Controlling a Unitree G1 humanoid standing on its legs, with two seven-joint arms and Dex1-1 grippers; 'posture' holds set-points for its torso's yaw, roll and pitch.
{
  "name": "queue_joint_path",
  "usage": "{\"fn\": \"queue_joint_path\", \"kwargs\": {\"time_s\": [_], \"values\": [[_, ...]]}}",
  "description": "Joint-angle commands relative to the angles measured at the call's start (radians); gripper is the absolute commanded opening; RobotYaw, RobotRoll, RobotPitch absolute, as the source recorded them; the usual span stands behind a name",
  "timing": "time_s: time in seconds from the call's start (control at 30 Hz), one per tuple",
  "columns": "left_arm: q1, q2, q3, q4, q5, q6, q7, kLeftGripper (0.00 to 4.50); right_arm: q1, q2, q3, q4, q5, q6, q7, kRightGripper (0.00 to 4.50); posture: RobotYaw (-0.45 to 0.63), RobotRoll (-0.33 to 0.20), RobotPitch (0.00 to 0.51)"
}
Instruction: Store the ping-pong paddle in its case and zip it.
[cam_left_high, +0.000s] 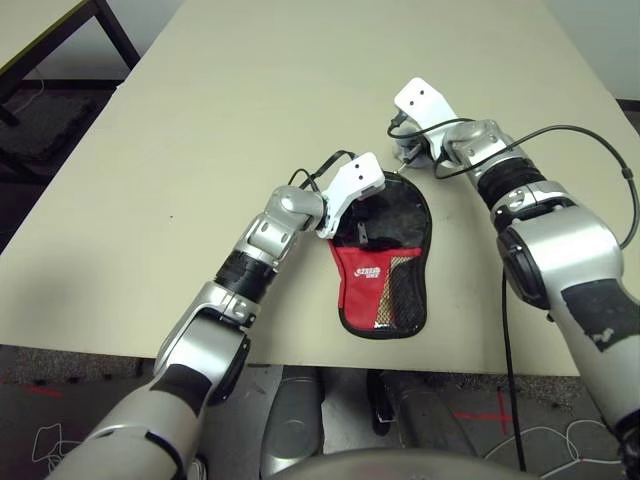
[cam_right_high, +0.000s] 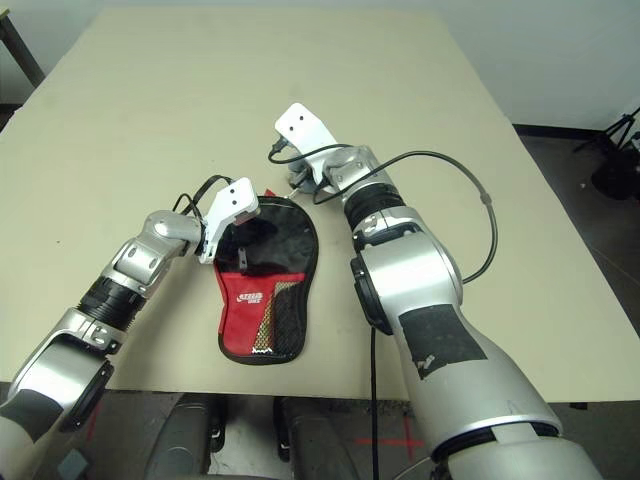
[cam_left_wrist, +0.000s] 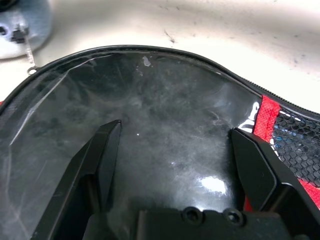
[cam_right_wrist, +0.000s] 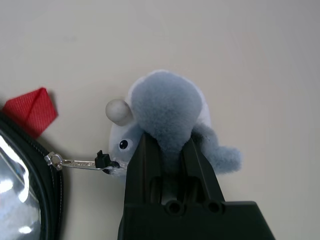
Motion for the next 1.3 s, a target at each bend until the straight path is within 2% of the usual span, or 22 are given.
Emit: {"fn": "queue_joint_path", "kwargs": {"time_s": [0.03, 0.4, 0.6, 0.8, 0.97, 1.3], "values": [[0.026, 0.018, -0.044, 0.139, 0.087, 0.012, 0.052, 4.50, 0.038, -0.079, -0.016, 0.004, -0.008, 0.043, -0.018, 0.18, 0.15, 0.000, 0.147], [-0.028, -0.012, -0.045, 0.265, 0.080, -0.046, 0.072, 4.50, 0.137, -0.182, -0.049, -0.085, 0.010, 0.090, -0.016, 0.18, 0.08, 0.000, 0.117], [-0.048, -0.030, -0.048, 0.326, 0.082, -0.074, 0.063, 4.50, 0.202, -0.233, -0.067, -0.160, 0.022, 0.085, -0.048, 0.18, 0.04, 0.000, 0.117], [-0.080, -0.060, -0.052, 0.384, 0.086, -0.099, 0.048, 4.50, 0.237, -0.216, -0.089, -0.232, 0.049, 0.110, -0.064, 0.18, 0.02, 0.000, 0.119], [-0.132, -0.083, -0.082, 0.468, 0.131, -0.122, 0.010, 4.50, 0.268, -0.200, -0.095, -0.290, 0.060, 0.143, -0.074, 0.18, 0.01, 0.000, 0.122], [-0.270, -0.201, -0.020, 0.661, 0.148, -0.215, 0.029, 4.50, 0.332, -0.192, -0.100, -0.391, 0.072, 0.182, -0.100, 0.18, -0.01, 0.000, 0.146]]}}
